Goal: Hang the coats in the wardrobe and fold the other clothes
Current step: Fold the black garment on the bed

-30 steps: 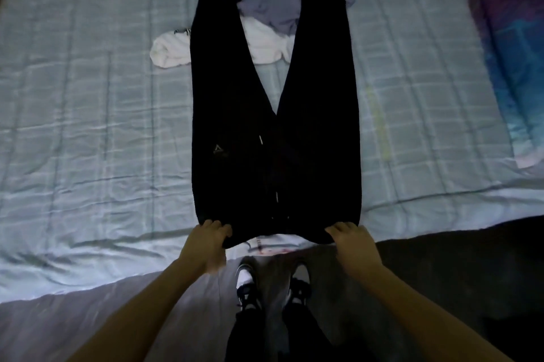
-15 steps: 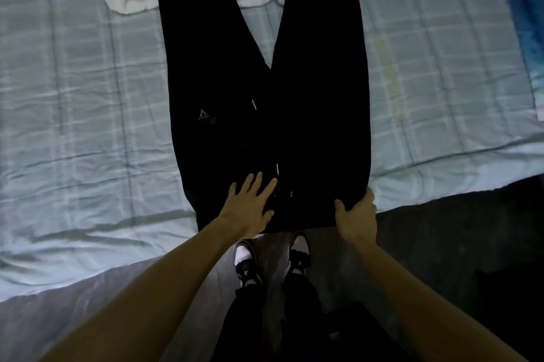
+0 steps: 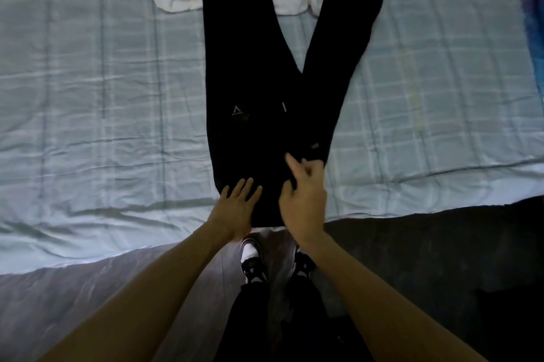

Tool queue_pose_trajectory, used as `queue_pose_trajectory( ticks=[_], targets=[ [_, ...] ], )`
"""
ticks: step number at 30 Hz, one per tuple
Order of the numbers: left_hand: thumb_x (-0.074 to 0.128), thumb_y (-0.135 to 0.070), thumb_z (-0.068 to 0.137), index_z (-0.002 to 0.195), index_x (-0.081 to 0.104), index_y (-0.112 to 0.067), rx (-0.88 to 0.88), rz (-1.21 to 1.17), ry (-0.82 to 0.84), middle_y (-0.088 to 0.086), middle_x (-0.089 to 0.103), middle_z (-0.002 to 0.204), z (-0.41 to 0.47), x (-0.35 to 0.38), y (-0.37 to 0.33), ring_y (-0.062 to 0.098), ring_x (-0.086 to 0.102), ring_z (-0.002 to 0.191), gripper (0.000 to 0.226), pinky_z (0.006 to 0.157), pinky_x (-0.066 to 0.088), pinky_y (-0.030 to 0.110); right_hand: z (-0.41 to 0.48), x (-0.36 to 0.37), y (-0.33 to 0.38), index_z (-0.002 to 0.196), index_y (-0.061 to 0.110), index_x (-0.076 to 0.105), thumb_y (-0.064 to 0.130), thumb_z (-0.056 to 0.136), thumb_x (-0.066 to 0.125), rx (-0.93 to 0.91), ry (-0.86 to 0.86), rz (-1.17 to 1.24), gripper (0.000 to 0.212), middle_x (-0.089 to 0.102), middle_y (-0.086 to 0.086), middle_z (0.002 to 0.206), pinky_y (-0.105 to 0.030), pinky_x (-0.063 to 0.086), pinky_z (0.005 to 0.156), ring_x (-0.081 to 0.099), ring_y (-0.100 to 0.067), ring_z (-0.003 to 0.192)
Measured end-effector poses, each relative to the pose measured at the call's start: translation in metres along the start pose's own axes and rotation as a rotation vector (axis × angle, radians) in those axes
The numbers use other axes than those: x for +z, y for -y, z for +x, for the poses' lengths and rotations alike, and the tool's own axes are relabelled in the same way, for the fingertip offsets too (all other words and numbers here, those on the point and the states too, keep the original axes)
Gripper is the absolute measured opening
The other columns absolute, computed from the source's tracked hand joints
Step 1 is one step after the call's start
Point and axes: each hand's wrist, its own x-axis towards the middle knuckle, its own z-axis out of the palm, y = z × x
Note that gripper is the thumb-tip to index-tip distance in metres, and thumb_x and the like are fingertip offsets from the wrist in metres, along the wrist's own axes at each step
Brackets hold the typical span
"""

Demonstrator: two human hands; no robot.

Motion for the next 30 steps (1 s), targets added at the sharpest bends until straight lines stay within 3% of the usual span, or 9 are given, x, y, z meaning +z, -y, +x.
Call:
queue_pose_trajectory(
  ticks=[4, 6, 8, 11, 13, 17, 21, 25, 30],
  targets=[
    [0.057, -0.018, 0.084, 0.141, 0.038, -0.008, 0.008, -0.125, -0.222, 0.018, 0.029, 0.151, -0.031, 0.026, 0.043, 0.037, 0.025, 0.14, 0.061, 0.105, 0.033, 0.049, -0.017, 0.052, 0.036, 0.13, 0.019, 0.054, 0.006, 0.085, 0.06, -0.333, 0.47, -0.285, 0.047, 0.052, -0.011, 0.116, -0.038, 0.052, 0.082, 0.059, -0.028, 0.093],
    [0.056, -0.017, 0.087, 0.137, 0.045, -0.005, -0.076, -0.181, -0.251, 0.02, 0.036, 0.147, -0.045, 0.039, 0.063, 0.039, 0.028, 0.139, 0.052, 0.106, 0.033, 0.049, -0.027, 0.066, 0.041, 0.131, 0.021, 0.051, 0.011, 0.09, 0.056, -0.334, 0.729, -0.369, 0.043, 0.055, -0.007, 0.115, -0.035, 0.048, 0.084, 0.059, -0.026, 0.1],
    [0.05, -0.018, 0.092, 0.139, 0.042, -0.005, -0.145, -0.256, -0.263, 0.02, 0.037, 0.147, -0.053, 0.048, 0.076, 0.039, 0.028, 0.139, 0.05, 0.108, 0.031, 0.05, -0.033, 0.069, 0.038, 0.127, 0.022, 0.054, 0.011, 0.091, 0.052, -0.29, 0.806, -0.365, 0.037, 0.058, -0.005, 0.113, -0.033, 0.047, 0.084, 0.06, -0.024, 0.101],
    [0.041, -0.024, 0.089, 0.129, 0.052, -0.005, -0.16, -0.345, -0.382, 0.019, 0.054, 0.132, -0.054, 0.048, 0.079, 0.04, 0.045, 0.126, 0.045, 0.099, 0.041, 0.048, -0.029, 0.063, 0.023, 0.119, 0.017, 0.062, 0.009, 0.091, 0.049, -0.269, 0.706, -0.276, 0.032, 0.06, -0.006, 0.112, -0.034, 0.05, 0.084, 0.061, -0.024, 0.097],
    [0.042, -0.024, 0.09, 0.121, 0.058, -0.004, -0.154, -0.423, -0.523, 0.017, 0.063, 0.114, -0.048, 0.042, 0.069, 0.037, 0.057, 0.108, 0.04, 0.089, 0.046, 0.043, -0.02, 0.059, 0.011, 0.115, 0.015, 0.065, 0.005, 0.088, 0.052, -0.278, 0.538, -0.2, 0.032, 0.062, -0.006, 0.112, -0.034, 0.052, 0.082, 0.062, -0.023, 0.095],
    [0.044, -0.029, 0.092, 0.122, 0.057, -0.007, -0.211, -0.578, -0.623, 0.014, 0.064, 0.104, -0.02, 0.018, 0.045, 0.031, 0.058, 0.093, 0.04, 0.083, 0.047, 0.041, 0.005, 0.058, -0.012, 0.106, 0.011, 0.067, 0.004, 0.081, 0.054, -0.268, 0.238, -0.222, 0.029, 0.062, -0.009, 0.101, -0.036, 0.053, 0.074, 0.058, -0.025, 0.09],
    [0.044, -0.045, 0.091, 0.129, 0.048, -0.008, -0.329, -0.787, -0.509, 0.017, 0.061, 0.112, 0.015, 0.004, 0.031, 0.032, 0.058, 0.1, 0.052, 0.086, 0.048, 0.044, 0.017, 0.062, -0.027, 0.113, 0.009, 0.065, 0.012, 0.082, 0.053, -0.259, 0.301, -0.325, 0.034, 0.063, -0.012, 0.105, -0.045, 0.051, 0.081, 0.057, -0.031, 0.096],
    [0.053, -0.022, 0.094, 0.131, 0.036, -0.01, -0.349, -0.952, -0.376, 0.014, 0.064, 0.099, 0.024, -0.007, 0.031, 0.029, 0.062, 0.083, 0.042, 0.07, 0.047, 0.034, 0.014, 0.065, -0.028, 0.114, 0.011, 0.065, 0.014, 0.082, 0.055, -0.259, 0.371, -0.368, 0.034, 0.064, -0.009, 0.105, -0.042, 0.05, 0.081, 0.057, -0.029, 0.097],
    [0.048, -0.018, 0.093, 0.122, 0.036, -0.015, -0.279, -0.809, -0.358, 0.005, 0.06, 0.075, -0.002, 0.007, 0.035, 0.025, 0.061, 0.066, 0.032, 0.058, 0.05, 0.038, 0.027, 0.062, -0.018, 0.105, 0.013, 0.068, 0.016, 0.079, 0.049, -0.232, 0.307, -0.364, 0.032, 0.067, -0.006, 0.098, -0.039, 0.051, 0.077, 0.056, -0.027, 0.094]
  ],
)
